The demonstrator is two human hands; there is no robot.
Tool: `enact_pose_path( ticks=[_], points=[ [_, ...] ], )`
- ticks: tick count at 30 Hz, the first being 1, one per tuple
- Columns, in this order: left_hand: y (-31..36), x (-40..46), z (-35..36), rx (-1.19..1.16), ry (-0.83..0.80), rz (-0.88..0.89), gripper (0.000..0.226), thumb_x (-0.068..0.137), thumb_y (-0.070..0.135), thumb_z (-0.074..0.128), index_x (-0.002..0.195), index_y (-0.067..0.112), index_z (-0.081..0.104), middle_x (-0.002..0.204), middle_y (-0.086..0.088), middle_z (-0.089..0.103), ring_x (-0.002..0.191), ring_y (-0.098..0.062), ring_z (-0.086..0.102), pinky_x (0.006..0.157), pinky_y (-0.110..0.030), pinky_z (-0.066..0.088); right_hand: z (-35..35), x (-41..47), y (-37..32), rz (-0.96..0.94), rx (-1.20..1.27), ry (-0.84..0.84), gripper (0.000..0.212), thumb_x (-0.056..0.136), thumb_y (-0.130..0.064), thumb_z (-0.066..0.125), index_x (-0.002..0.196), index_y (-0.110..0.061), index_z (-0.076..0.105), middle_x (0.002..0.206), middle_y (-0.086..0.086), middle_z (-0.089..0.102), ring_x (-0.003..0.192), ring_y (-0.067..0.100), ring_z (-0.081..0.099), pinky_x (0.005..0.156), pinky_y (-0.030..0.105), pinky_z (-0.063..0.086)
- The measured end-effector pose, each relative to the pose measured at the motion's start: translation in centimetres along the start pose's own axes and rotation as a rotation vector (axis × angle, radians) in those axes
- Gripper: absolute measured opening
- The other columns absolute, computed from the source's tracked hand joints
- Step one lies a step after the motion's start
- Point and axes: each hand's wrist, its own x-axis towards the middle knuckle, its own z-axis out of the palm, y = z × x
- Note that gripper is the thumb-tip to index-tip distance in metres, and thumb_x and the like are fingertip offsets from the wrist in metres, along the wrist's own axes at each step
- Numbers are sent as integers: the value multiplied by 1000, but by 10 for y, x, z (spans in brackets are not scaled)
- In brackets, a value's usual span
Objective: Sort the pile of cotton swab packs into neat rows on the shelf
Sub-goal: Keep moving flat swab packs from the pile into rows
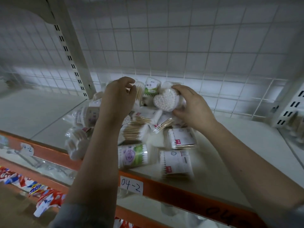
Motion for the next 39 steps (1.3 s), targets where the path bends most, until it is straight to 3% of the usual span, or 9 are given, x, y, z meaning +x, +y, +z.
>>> enact_pose_path(
  ticks=[4, 8, 12, 17, 21, 24, 28, 31, 39],
  points=[
    [19, 13, 21, -69, -54, 15, 26, 91, 19, 53, 114, 14, 64, 107, -4, 67, 97, -19, 62, 85, -26, 47, -25, -19, 3, 139, -15, -4, 62, 75, -17, 73, 133, -14, 49, 130, 2, 55, 117, 17, 50, 88, 15, 32],
    [37, 25, 44, 12, -242, 13, 37, 92, 26, 53, 127, 14, 56, 126, -6, 60, 116, -21, 55, 98, -30, 42, -41, -43, 12, 238, -56, 5, 60, 75, -20, 75, 130, -15, 51, 125, 3, 59, 111, 20, 53, 78, 10, 28],
    [53, 37, 62, 206, -443, 65, 56, 93, 35, 54, 140, 9, 39, 142, -11, 44, 129, -27, 42, 102, -35, 35, -54, -65, 19, 320, -88, 13, 59, 74, -25, 77, 127, -17, 53, 118, 2, 62, 106, 20, 54, 70, 12, 27],
    [60, 40, 87, 311, -557, 77, 81, 82, 42, 68, 144, 10, 27, 141, -16, 41, 128, -34, 40, 101, -42, 36, -65, -83, 23, 384, -73, 21, 58, 74, -24, 77, 126, -16, 54, 113, 2, 62, 100, 17, 53, 67, 12, 27],
    [60, 33, 100, 382, -500, 112, 78, 78, 42, 72, 139, 16, 33, 131, -13, 48, 121, -32, 47, 92, -41, 41, -73, -92, 27, 410, -82, 23, 51, 74, -20, 76, 121, -15, 56, 100, -2, 60, 90, 17, 53, 64, 14, 27],
    [61, 28, 102, 283, -453, 48, 74, 78, 38, 72, 139, 20, 33, 128, -10, 50, 119, -30, 49, 91, -40, 43, -79, -96, 31, 425, -73, 19, 53, 74, -22, 77, 122, -18, 56, 95, -8, 53, 85, 9, 46, 64, 14, 27],
    [68, 15, 97, 73, -389, -35, 73, 76, 35, 72, 135, 17, 33, 118, -10, 57, 109, -29, 55, 82, -35, 44, -86, -103, 35, 443, -32, 5, 61, 74, -24, 77, 130, -21, 52, 100, -10, 53, 91, 7, 47, 67, 11, 27],
    [77, 0, 89, -31, -328, -83, 65, 76, 36, 72, 125, 13, 35, 113, -9, 58, 101, -28, 57, 83, -39, 48, -92, -110, 37, 465, 27, 14, 61, 74, -24, 77, 129, -21, 51, 102, -10, 54, 101, 11, 53, 72, 11, 30],
    [86, -50, 70, -127, -275, -132, 69, 77, 39, 71, 131, 9, 40, 125, -9, 51, 98, -19, 49, 72, -24, 37, -106, -142, 33, 547, 157, 140, 59, 77, -24, 76, 127, -15, 46, 105, -10, 50, 97, 5, 48, 81, 18, 36]
  ],
)
